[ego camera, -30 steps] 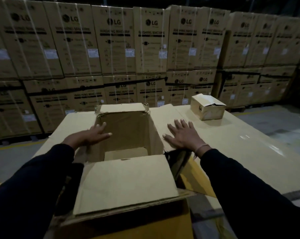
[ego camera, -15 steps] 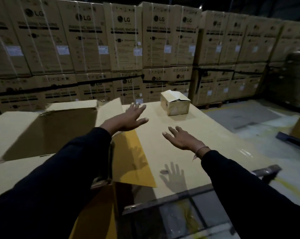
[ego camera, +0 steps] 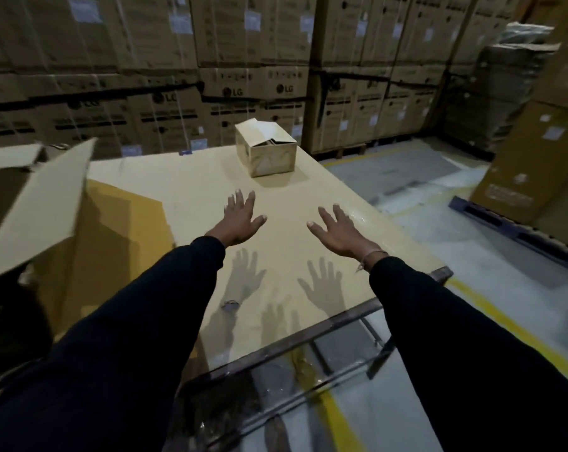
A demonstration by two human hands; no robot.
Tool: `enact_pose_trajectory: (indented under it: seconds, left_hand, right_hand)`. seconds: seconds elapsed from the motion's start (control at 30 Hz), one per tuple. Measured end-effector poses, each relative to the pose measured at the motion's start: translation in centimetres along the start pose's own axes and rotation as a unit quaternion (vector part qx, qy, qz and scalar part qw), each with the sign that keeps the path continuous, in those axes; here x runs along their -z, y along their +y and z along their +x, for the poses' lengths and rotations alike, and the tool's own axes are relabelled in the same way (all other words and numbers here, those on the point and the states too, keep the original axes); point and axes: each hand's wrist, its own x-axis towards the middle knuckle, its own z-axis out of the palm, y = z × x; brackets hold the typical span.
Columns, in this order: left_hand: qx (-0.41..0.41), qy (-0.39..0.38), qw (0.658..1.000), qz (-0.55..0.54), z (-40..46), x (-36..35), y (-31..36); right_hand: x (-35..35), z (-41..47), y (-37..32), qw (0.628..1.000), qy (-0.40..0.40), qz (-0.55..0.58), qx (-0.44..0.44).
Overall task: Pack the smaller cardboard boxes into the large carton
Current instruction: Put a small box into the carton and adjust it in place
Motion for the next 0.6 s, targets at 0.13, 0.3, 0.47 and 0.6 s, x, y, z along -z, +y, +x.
enact_pose_trajectory:
  seconds: [0.13,0.3,0.47,0.6]
  left_hand:
    - [-0.007,0.012,0.999,-0.045,7.1,-2.9,-0.8]
    - [0.025,-0.016,0.995,-0.092,15.2,-5.8,-2.7]
    - [0.056,-0.008,0.992,-0.117,22.7,-5.7,-5.3]
    - [0.068,-0.016,0.990,-0.120,27.9,-6.1,-6.9]
  right_hand:
    - [0.2,6.2,2.9,1.000,0.002,-0.003,0.012]
    - [0.9,14.7,5.7,0.999,-0.036,-0.023,0.021]
    - [1.9,23.3,6.8,0.999,-0.025,0.023,0.017]
    - [1.4,28.9,7.7,0.998,-0.043,0.023,0.028]
